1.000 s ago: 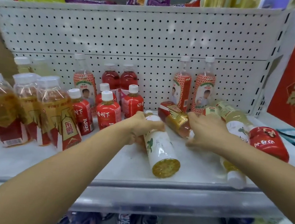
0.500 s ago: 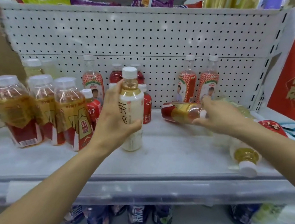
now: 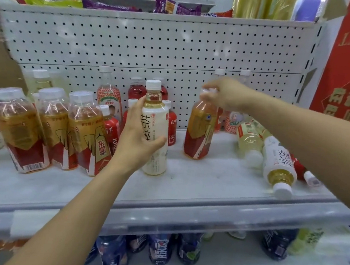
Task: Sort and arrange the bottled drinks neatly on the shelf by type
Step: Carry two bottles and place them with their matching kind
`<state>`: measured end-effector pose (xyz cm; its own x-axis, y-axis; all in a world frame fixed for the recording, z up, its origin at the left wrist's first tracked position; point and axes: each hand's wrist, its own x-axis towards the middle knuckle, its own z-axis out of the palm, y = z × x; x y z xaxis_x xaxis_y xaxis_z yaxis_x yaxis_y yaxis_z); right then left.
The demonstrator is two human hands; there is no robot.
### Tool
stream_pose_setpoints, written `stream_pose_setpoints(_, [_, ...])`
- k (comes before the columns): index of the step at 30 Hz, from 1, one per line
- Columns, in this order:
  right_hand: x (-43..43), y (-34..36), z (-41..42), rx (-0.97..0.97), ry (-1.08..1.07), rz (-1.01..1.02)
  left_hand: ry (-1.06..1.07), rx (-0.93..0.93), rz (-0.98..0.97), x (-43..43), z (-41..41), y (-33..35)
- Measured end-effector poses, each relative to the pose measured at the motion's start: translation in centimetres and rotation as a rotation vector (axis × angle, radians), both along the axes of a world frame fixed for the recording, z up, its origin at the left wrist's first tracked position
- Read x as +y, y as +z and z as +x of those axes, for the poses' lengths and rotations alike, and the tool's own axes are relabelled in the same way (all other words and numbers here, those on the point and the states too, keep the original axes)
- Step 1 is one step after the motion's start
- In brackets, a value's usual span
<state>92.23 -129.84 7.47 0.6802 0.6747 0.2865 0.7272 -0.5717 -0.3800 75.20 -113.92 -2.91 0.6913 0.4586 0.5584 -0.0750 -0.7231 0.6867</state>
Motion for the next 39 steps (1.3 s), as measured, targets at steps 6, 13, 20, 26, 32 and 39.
stream_pose_setpoints(6, [1.7,-1.1,0.0,0.12,0.093,0.058,0.036,0.015,-0.009,-0.8,-0.5,-0.3])
stream_pose_setpoints(13, [-7.0,-2.0,0.5,0.123,0.201,-0.031,0.252,-0.174,0.133,-6.4,-1.9,-2.3])
stream_pose_setpoints(20, [-17.6,-6.2,2.0,-0.072,0.307,-0.538,-0.166,0.073,0.275,-13.9,3.3,-3.5])
stream_pose_setpoints(26, [-18.2,-10.7,2.8,-0.526,0.471,-0.602,-0.137,0.392,-0.101,-17.0,10.5,-2.5])
stream_pose_setpoints(32, [-20.8,-8.7,4.8,-0.434,0.402,-0.136,-0.06,0.431,-0.316,-17.3,13.0,-3.4])
stream_pose_setpoints(39, [-20.2,-5.3,8.8,0.175,0.115,0.437,0.083,0.479,-0.025,-20.3,15.3,-3.6])
